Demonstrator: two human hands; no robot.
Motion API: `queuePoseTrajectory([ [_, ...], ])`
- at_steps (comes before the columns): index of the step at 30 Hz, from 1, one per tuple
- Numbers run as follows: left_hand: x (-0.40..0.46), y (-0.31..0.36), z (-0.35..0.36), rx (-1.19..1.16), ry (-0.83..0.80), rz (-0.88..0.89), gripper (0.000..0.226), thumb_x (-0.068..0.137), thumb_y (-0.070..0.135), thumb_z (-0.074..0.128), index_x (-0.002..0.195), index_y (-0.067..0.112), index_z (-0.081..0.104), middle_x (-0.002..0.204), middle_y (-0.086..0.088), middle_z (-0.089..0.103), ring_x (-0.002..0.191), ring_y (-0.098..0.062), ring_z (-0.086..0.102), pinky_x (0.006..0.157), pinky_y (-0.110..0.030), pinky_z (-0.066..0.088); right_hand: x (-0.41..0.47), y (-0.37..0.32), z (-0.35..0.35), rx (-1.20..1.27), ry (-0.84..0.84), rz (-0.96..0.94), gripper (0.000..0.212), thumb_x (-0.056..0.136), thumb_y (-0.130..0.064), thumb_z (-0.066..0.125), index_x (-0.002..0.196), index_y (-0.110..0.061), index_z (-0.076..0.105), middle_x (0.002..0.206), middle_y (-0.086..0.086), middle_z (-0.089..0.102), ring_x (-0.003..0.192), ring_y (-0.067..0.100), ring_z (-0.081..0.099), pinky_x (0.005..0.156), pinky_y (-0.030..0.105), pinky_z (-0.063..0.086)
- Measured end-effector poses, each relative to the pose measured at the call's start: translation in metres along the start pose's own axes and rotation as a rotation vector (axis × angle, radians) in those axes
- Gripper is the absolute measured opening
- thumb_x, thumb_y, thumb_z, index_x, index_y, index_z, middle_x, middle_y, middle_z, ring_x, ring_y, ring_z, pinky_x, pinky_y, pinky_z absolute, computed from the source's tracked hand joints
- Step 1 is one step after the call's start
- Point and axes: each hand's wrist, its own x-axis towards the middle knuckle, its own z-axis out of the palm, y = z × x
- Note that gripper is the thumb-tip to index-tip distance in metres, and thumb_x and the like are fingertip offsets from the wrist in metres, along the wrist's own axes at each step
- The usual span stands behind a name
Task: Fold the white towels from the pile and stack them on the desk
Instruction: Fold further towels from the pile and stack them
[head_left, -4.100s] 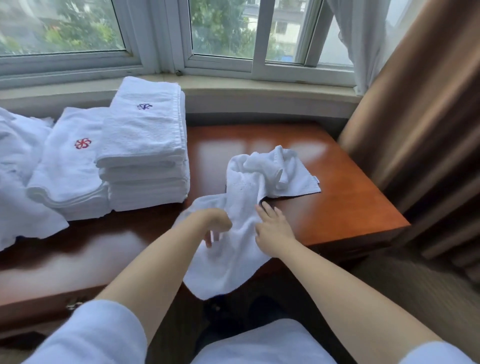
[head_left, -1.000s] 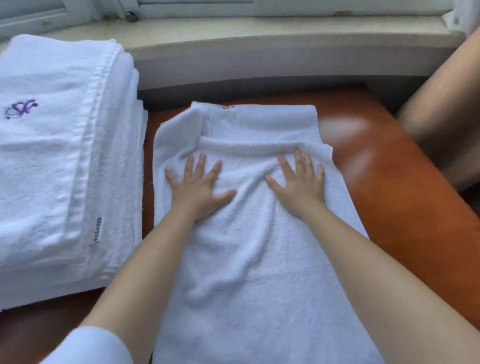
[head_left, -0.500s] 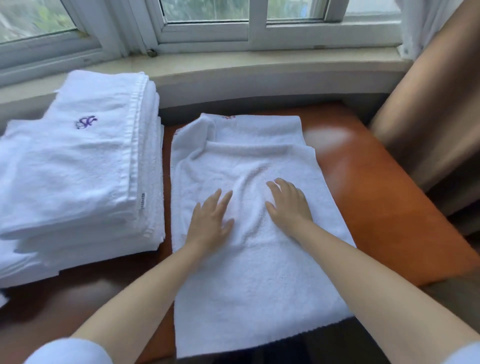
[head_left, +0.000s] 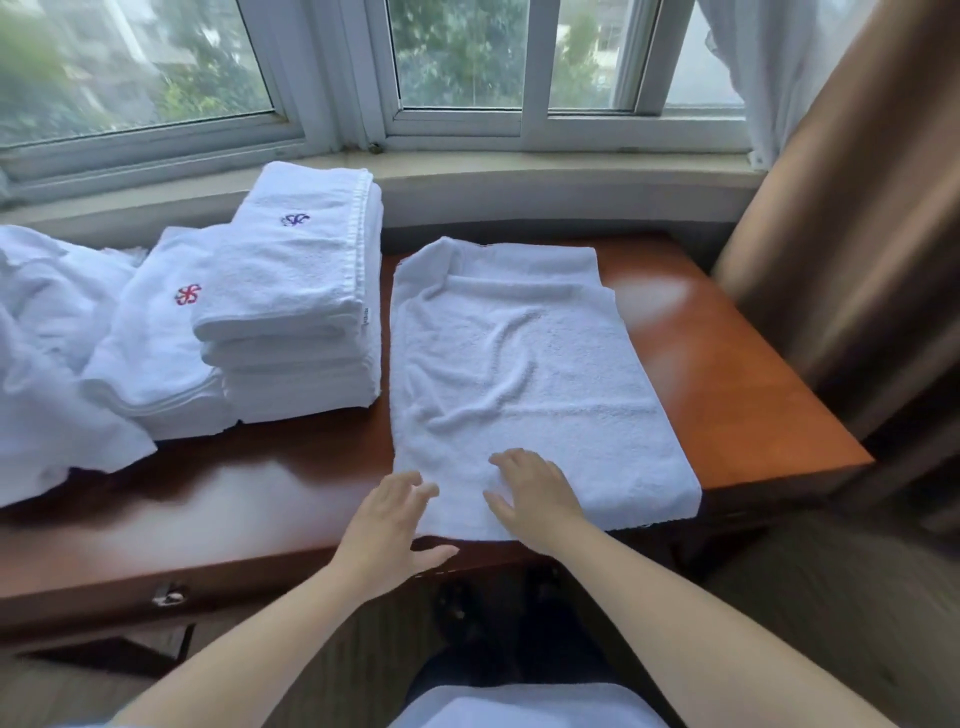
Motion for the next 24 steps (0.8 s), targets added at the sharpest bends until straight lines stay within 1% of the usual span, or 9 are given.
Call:
queuePoseTrajectory([
  [3, 0.0, -0.004, 0.0, -0.002, -0.049, 0.043, 0.037, 0.086, 0.034, 0.067, 0.117, 0.016, 0.058, 0.125, 0.003, 0.051, 0.12, -0.022, 0.044, 0.093, -0.029, 0.043, -0.023, 0.0, 0.008, -0.096, -0.061, -0.056, 0.072, 0.09, -0.061, 0.042, 0.146, -0.021, 0.024, 0.146, -0.003, 0.029, 0.138, 0.019, 0.024, 0.115, 0.037, 0.019],
  [5, 0.004, 0.001, -0.004, -0.102, 0.018, 0.055, 0.021, 0.088, 0.024, 0.067, 0.105, 0.012, 0.064, 0.113, 0.003, 0.06, 0.109, -0.02, 0.051, 0.085, -0.029, 0.045, -0.03, -0.005, 0.015, -0.177, -0.091, -0.072, 0.075, 0.087, -0.064, 0.043, 0.145, -0.021, 0.023, 0.147, 0.0, 0.026, 0.14, 0.022, 0.02, 0.117, 0.041, 0.017],
  [9, 0.015, 0.015, -0.02, -0.219, 0.214, 0.059, 0.006, 0.084, 0.001, 0.069, 0.089, 0.004, 0.066, 0.086, -0.003, 0.064, 0.081, -0.022, 0.059, 0.066, -0.024, 0.043, -0.033, -0.01, 0.017, -0.159, 0.075, -0.007, 0.027, 0.093, -0.026, 0.047, 0.116, -0.015, 0.051, 0.122, 0.0, 0.05, 0.118, 0.022, 0.044, 0.103, 0.034, 0.033],
  [11, 0.02, 0.019, -0.025, -0.164, 0.258, 0.102, 0.019, 0.076, -0.014, 0.066, 0.087, 0.001, 0.065, 0.089, -0.006, 0.062, 0.081, -0.023, 0.058, 0.065, -0.022, 0.043, -0.034, -0.005, 0.008, -0.145, 0.117, 0.096, 0.02, 0.084, -0.009, 0.045, 0.101, -0.015, 0.055, 0.105, -0.001, 0.054, 0.101, 0.021, 0.051, 0.09, 0.03, 0.037],
  [13, 0.022, 0.019, -0.026, -0.152, 0.231, -0.004, 0.03, 0.075, -0.018, 0.058, 0.099, 0.0, 0.064, 0.106, -0.007, 0.057, 0.093, -0.022, 0.055, 0.072, -0.018, 0.039, -0.034, 0.007, -0.004, -0.152, 0.143, 0.26, 0.026, 0.079, -0.005, 0.048, 0.101, -0.017, 0.056, 0.104, -0.002, 0.054, 0.098, 0.02, 0.051, 0.083, 0.028, 0.036],
  [15, 0.021, 0.013, -0.021, -0.119, 0.161, -0.154, 0.04, 0.079, -0.013, 0.052, 0.114, 0.005, 0.059, 0.121, -0.003, 0.049, 0.105, -0.019, 0.048, 0.076, -0.02, 0.04, -0.035, 0.022, -0.017, -0.174, 0.179, 0.445, 0.029, 0.081, -0.005, 0.05, 0.104, -0.02, 0.058, 0.107, -0.002, 0.054, 0.101, 0.019, 0.051, 0.082, 0.029, 0.036],
  [18, 0.017, 0.007, -0.021, 0.074, -0.029, -0.28, 0.036, 0.08, 0.0, 0.055, 0.115, 0.01, 0.055, 0.117, -0.002, 0.047, 0.101, -0.022, 0.048, 0.077, -0.033, 0.048, -0.045, 0.051, -0.036, -0.147, 0.244, 0.723, 0.029, 0.087, -0.007, 0.05, 0.108, -0.023, 0.061, 0.112, 0.0, 0.057, 0.109, 0.02, 0.051, 0.089, 0.031, 0.037],
  [21, 0.018, 0.006, -0.026, -0.07, 0.084, -0.5, 0.035, 0.082, -0.003, 0.052, 0.113, 0.01, 0.055, 0.116, -0.004, 0.048, 0.09, -0.025, 0.054, 0.069, -0.033, 0.045, -0.061, 0.08, -0.047, -0.057, 0.325, 0.918, 0.029, 0.09, -0.007, 0.049, 0.112, -0.022, 0.061, 0.118, 0.003, 0.056, 0.113, 0.023, 0.047, 0.092, 0.034, 0.034],
  [24, 0.024, 0.009, -0.029, -0.174, 0.274, -0.473, 0.037, 0.076, -0.016, 0.049, 0.102, 0.006, 0.061, 0.115, -0.005, 0.054, 0.096, -0.026, 0.054, 0.067, -0.034, 0.044, -0.072, 0.091, -0.05, 0.009, 0.383, 0.994, 0.031, 0.089, -0.005, 0.047, 0.115, -0.018, 0.059, 0.122, 0.006, 0.054, 0.116, 0.026, 0.045, 0.094, 0.035, 0.034],
])
